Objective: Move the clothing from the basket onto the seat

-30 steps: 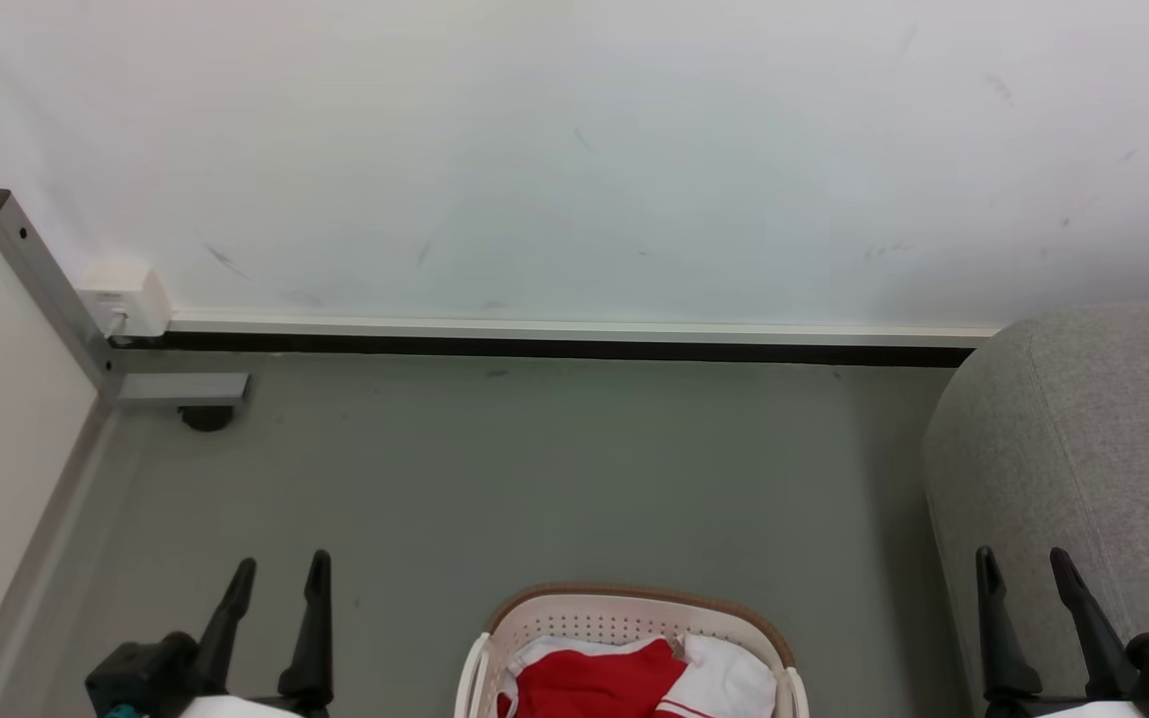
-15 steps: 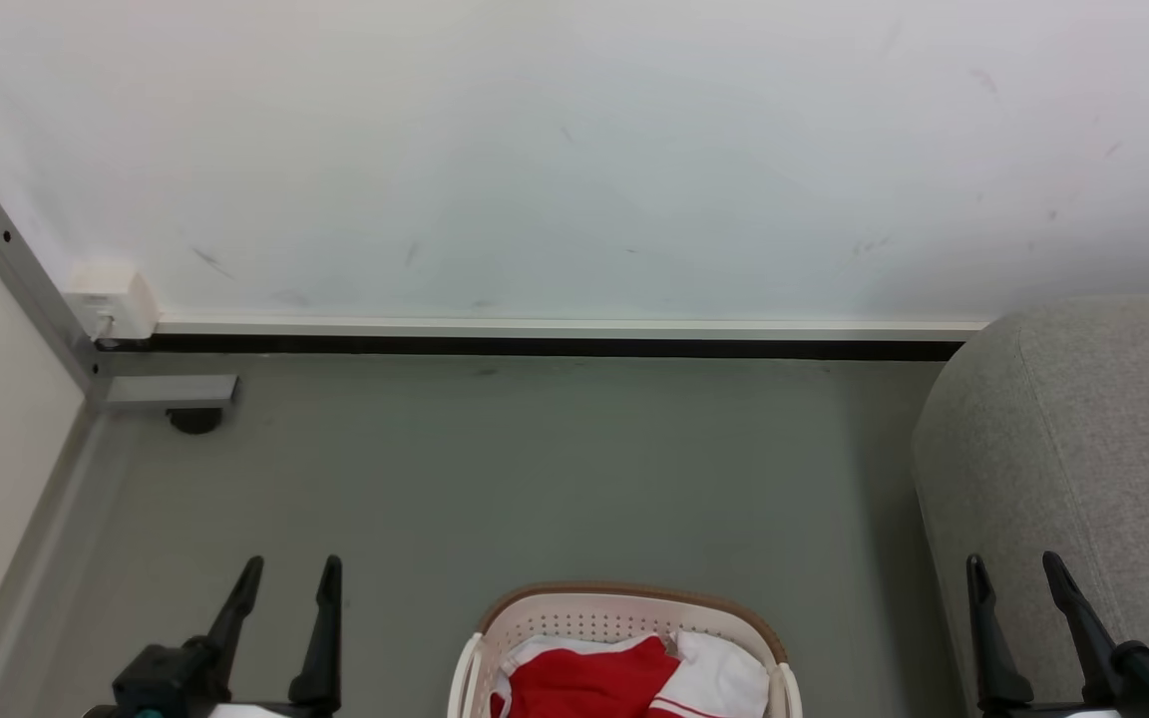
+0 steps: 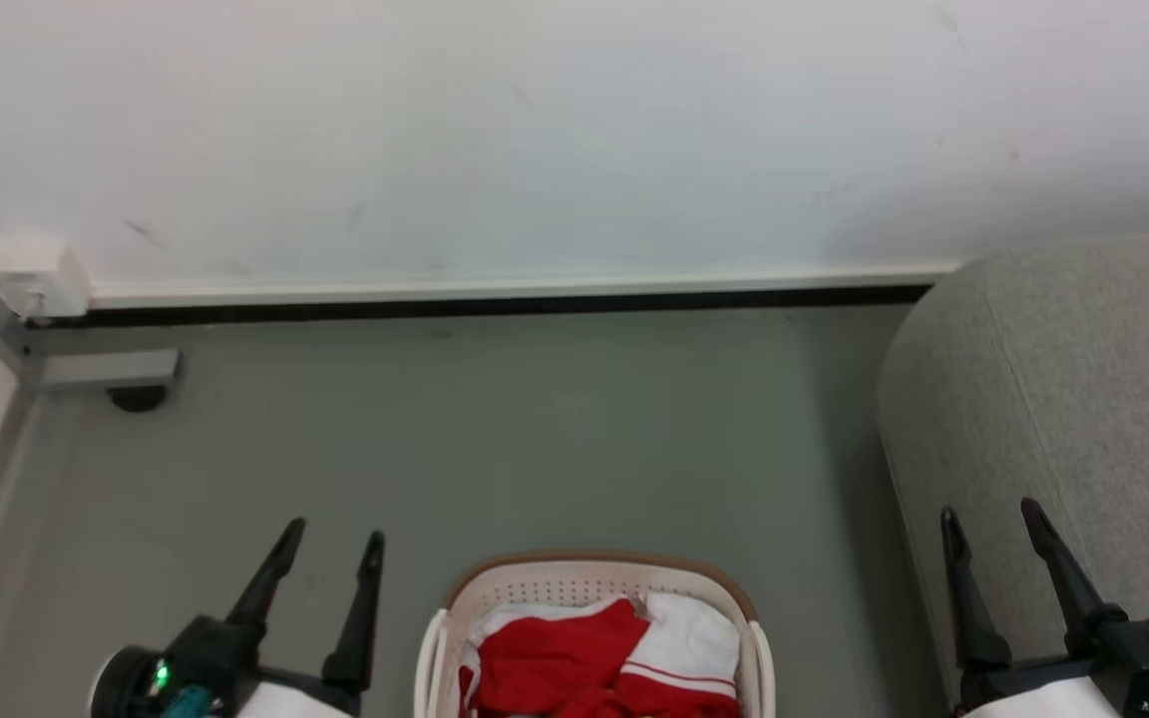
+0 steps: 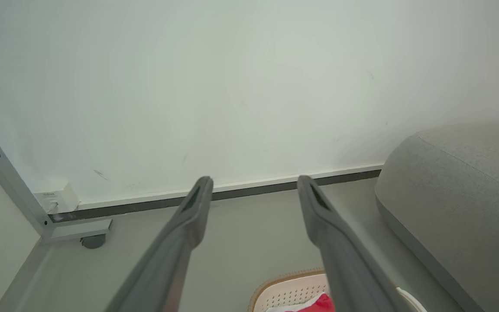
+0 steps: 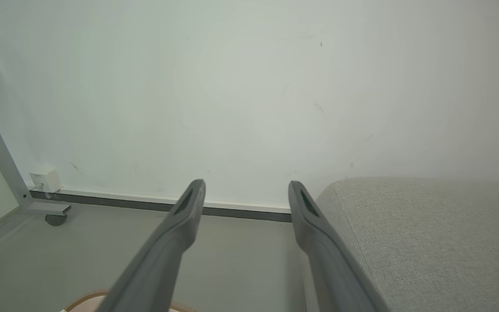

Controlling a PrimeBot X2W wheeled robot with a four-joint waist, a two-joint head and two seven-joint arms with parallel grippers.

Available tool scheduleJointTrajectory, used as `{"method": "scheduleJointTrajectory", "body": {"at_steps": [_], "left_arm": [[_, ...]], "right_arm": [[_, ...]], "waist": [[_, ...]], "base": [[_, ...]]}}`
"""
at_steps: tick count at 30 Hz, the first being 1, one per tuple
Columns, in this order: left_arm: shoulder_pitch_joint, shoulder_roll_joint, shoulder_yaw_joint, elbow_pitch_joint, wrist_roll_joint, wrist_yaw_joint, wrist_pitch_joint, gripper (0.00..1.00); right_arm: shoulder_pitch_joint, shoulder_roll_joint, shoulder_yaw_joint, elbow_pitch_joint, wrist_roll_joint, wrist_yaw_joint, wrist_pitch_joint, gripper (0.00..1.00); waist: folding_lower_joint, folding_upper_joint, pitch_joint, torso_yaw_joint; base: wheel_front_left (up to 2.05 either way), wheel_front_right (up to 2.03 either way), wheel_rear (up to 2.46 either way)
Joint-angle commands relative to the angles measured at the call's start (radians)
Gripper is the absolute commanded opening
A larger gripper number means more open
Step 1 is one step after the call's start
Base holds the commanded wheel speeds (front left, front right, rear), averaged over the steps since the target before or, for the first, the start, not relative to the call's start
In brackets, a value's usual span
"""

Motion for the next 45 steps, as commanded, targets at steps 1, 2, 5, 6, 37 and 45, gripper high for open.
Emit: {"method": "scheduleJointTrajectory", "body": {"at_steps": [1,2,5,6,37,45], "left_arm": [[-0.035,0.014,-0.021,0.012,0.035,-0.012,-0.009,1.0],[-0.052,0.021,-0.035,0.023,0.047,-0.015,-0.011,1.0],[-0.115,0.042,-0.088,0.064,0.085,-0.029,-0.015,1.0],[-0.137,0.049,-0.112,0.084,0.095,-0.031,-0.017,1.0],[-0.671,0.221,-0.75,0.717,-0.067,-0.038,0.194,1.0],[-0.702,0.239,-0.862,0.699,-0.222,-0.039,0.218,0.0]], "right_arm": [[-0.023,-0.007,0.006,-0.016,-0.025,0.001,-0.009,1.0],[-0.035,-0.007,0.012,-0.026,-0.025,0.001,-0.012,1.0],[-0.064,-0.006,0.026,-0.052,-0.036,0.001,-0.015,1.0],[-0.073,-0.006,0.027,-0.058,-0.039,0.001,-0.018,1.0],[-0.294,-0.005,0.144,-0.278,0.088,0.001,-0.021,1.0],[-0.283,-0.005,0.128,-0.267,0.093,0.001,-0.021,1.0]], "waist": [[0.0,0.0,0.057,-0.041],[0.0,0.0,0.08,-0.053],[0.0,0.0,0.149,-0.091],[0.0,0.0,0.17,-0.102],[0.0,0.0,0.753,-0.293],[0.0,0.0,0.754,-0.294]], "base": [[0.0,0.0,0.0],[0.0,0.0,0.0],[0.0,0.0,0.0],[0.0,0.0,0.0],[0.0,0.0,0.0],[0.0,0.0,0.0]]}}
